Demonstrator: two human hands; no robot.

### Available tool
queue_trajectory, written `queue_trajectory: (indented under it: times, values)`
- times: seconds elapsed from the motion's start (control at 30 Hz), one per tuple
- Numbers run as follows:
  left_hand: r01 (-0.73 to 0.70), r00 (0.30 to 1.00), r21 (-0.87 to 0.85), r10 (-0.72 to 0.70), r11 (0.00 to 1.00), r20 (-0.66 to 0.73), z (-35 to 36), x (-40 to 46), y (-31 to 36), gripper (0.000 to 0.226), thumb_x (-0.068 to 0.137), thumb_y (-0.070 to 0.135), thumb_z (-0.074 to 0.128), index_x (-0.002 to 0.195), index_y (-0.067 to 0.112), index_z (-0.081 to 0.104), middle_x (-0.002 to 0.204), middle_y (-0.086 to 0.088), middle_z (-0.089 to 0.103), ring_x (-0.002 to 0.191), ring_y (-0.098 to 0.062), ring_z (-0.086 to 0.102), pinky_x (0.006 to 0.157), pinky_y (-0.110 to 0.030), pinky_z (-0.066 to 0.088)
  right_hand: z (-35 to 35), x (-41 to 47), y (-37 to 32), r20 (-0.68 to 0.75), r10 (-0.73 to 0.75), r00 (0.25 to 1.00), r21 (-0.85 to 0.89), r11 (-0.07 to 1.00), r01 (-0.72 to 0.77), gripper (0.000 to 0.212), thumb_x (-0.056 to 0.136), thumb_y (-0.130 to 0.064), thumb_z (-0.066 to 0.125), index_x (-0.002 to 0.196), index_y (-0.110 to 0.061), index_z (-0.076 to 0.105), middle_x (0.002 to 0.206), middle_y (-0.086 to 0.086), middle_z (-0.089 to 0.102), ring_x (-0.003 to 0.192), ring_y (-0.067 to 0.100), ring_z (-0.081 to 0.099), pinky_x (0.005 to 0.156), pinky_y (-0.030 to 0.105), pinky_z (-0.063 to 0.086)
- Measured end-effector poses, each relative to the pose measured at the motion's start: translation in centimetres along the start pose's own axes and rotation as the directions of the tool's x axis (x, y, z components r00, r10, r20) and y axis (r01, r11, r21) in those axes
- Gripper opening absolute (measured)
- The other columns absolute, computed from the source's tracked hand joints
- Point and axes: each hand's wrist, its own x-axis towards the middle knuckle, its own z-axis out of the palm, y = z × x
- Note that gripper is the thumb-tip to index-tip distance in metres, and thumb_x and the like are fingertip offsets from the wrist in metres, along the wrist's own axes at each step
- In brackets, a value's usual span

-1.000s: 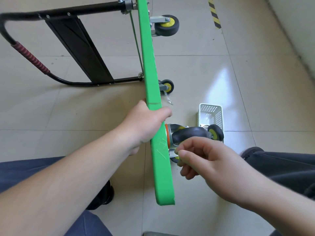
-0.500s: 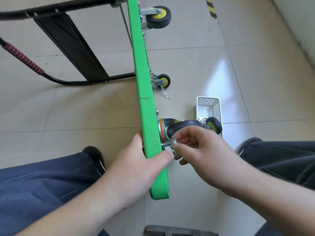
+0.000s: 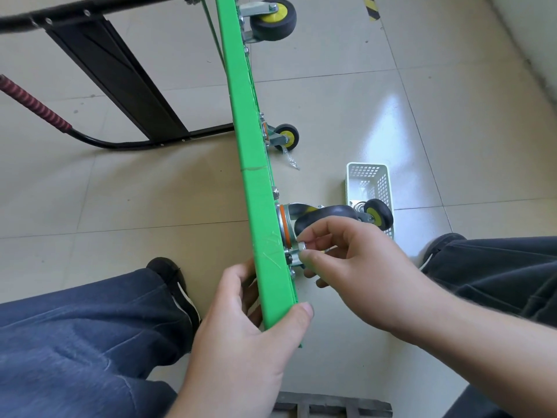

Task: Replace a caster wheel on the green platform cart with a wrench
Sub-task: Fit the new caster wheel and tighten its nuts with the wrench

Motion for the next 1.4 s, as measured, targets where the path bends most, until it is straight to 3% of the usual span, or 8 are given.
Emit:
queue_trajectory:
  times: [0.1, 0.17, 0.33, 0.87, 0.97, 1.17, 1.3, 1.4]
  values:
    - [-0.019, 1.000, -0.047, 0.019, 0.999, -0.013, 0.2, 0.3, -0.3, 0.071, 0.050, 0.041, 0.086, 0.116, 0.036, 0.062, 0.106, 0.019, 0.078, 0.100, -0.003, 0.074, 0.082, -0.029, 0.060, 0.1, 0.1, -0.1, -0.009, -0.011, 1.000, 0.005, 1.000, 0.011, 0.008, 0.091, -0.024, 0.070, 0.093, -0.032, 0.069, 0.090, -0.013, 0.072, 0.079, 0.018, 0.073, 0.077, 0.048, 0.061]
    - [-0.022, 1.000, -0.071, 0.021, 0.997, -0.022, 0.3, 0.4, -0.4, 0.072, 0.050, 0.039, 0.086, 0.118, 0.034, 0.063, 0.106, 0.016, 0.078, 0.100, -0.006, 0.075, 0.082, -0.031, 0.060, 0.1, 0.2, 0.0, -0.015, -0.015, 1.000, 0.003, 1.000, 0.015, 0.007, 0.091, -0.024, 0.070, 0.094, -0.031, 0.069, 0.090, -0.012, 0.072, 0.079, 0.018, 0.073, 0.078, 0.048, 0.061]
    - [-0.066, 0.997, -0.088, 0.062, 0.994, -0.048, 0.7, 0.4, -0.5, 0.059, 0.058, 0.027, 0.082, 0.115, 0.033, 0.066, 0.102, 0.018, 0.079, 0.094, -0.002, 0.075, 0.073, -0.022, 0.061, 0.2, 0.1, 0.2, -0.023, -0.011, 1.000, -0.004, 1.000, 0.010, 0.007, 0.090, -0.024, 0.072, 0.093, -0.030, 0.069, 0.088, -0.012, 0.073, 0.079, 0.015, 0.073, 0.080, 0.046, 0.061]
    - [-0.151, 0.987, -0.047, 0.148, 0.987, -0.059, 0.6, 0.0, -0.3, 0.051, 0.063, 0.022, 0.080, 0.112, 0.034, 0.073, 0.101, 0.017, 0.079, 0.093, -0.004, 0.076, 0.068, -0.016, 0.058, 1.3, 0.1, 0.0, -0.037, 0.009, 0.999, 0.027, 1.000, -0.008, 0.004, 0.092, -0.024, 0.073, 0.093, -0.025, 0.069, 0.082, -0.008, 0.076, 0.074, 0.011, 0.074, 0.079, 0.045, 0.060]
    - [-0.145, 0.988, -0.032, 0.143, 0.989, -0.056, 0.6, 0.0, -0.1, 0.049, 0.075, 0.004, 0.088, 0.111, 0.033, 0.073, 0.098, 0.017, 0.080, 0.092, -0.002, 0.076, 0.065, -0.013, 0.056, 1.3, 0.1, -0.3, -0.033, 0.032, 0.999, 0.034, 0.999, -0.031, 0.002, 0.093, -0.024, 0.071, 0.091, -0.022, 0.071, 0.079, -0.006, 0.076, 0.071, 0.007, 0.074, 0.080, 0.043, 0.061]
    - [-0.151, 0.988, -0.017, 0.151, 0.988, -0.020, 0.6, -0.2, 0.2, 0.048, 0.078, -0.005, 0.079, 0.110, 0.031, 0.072, 0.096, 0.019, 0.079, 0.091, 0.001, 0.075, 0.063, -0.012, 0.055, 1.3, 0.2, -0.8, 0.001, 0.085, 0.996, 0.044, 0.995, -0.085, 0.019, 0.097, -0.030, 0.066, 0.088, -0.016, 0.074, 0.074, -0.005, 0.076, 0.065, 0.006, 0.072, 0.070, 0.033, 0.062]
    - [-0.160, 0.987, -0.026, 0.159, 0.987, -0.024, 0.5, -0.1, -0.1, 0.047, 0.076, 0.003, 0.087, 0.111, 0.033, 0.072, 0.099, 0.019, 0.079, 0.092, -0.001, 0.075, 0.066, -0.013, 0.056, 1.2, 0.4, -1.1, 0.017, 0.130, 0.991, -0.006, 0.992, -0.130, 0.035, 0.100, -0.037, 0.062, 0.080, -0.011, 0.073, 0.068, -0.003, 0.075, 0.050, 0.001, 0.062, 0.054, 0.018, 0.050]
    - [-0.168, 0.986, -0.041, 0.167, 0.985, -0.031, 0.5, -0.2, -0.2, 0.045, 0.071, 0.014, 0.086, 0.109, 0.033, 0.072, 0.098, 0.018, 0.079, 0.091, -0.001, 0.075, 0.068, -0.013, 0.056, 1.3, 0.6, -1.2, 0.017, 0.139, 0.990, -0.054, 0.989, -0.138, 0.048, 0.101, -0.043, 0.058, 0.072, -0.007, 0.071, 0.065, -0.002, 0.074, 0.048, 0.004, 0.062, 0.054, 0.021, 0.049]
